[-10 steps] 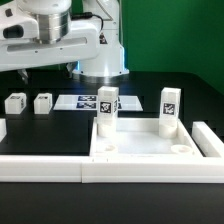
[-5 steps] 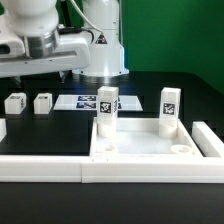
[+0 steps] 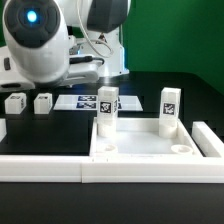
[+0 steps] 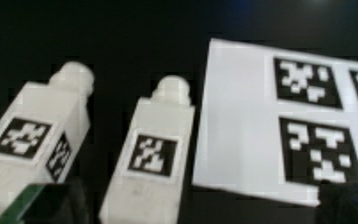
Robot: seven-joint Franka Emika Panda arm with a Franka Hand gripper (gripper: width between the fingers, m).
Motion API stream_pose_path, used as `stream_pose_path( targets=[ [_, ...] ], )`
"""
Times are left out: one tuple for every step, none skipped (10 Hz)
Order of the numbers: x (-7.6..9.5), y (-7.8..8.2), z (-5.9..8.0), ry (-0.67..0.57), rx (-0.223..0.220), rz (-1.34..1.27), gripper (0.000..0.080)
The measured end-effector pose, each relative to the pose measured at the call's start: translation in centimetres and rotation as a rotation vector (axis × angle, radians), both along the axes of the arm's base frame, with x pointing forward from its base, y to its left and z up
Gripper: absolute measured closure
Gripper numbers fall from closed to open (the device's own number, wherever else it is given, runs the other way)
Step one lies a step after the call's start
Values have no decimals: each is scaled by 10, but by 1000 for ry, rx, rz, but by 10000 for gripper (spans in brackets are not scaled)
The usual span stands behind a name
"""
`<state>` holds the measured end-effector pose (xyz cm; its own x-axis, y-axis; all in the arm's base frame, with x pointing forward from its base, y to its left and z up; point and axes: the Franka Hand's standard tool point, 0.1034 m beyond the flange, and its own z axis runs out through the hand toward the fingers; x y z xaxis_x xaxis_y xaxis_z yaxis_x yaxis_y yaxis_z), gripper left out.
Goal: Assemble square table
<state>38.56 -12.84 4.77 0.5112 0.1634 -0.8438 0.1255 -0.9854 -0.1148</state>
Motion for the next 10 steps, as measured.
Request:
stream_pose_path(
  targets=[
    [-2, -1, -1, 4, -3, -2, 151],
    [-8, -8, -6, 20, -26, -23, 151],
    [-13, -14, -8, 24, -43, -37, 151],
    [-17, -17, -9, 12, -47, -42, 151],
    [-22, -18, -11, 5, -48, -50, 151],
    [-24, -18, -14, 7, -46, -52, 151],
    [-24, -17, -17, 4, -43, -49, 151],
    [-22, -15, -21, -16, -37, -37, 151],
    [-22, -14, -23, -21, -26, -26, 151],
    [-22, -13, -26, -34, -20, -19, 151]
  ],
)
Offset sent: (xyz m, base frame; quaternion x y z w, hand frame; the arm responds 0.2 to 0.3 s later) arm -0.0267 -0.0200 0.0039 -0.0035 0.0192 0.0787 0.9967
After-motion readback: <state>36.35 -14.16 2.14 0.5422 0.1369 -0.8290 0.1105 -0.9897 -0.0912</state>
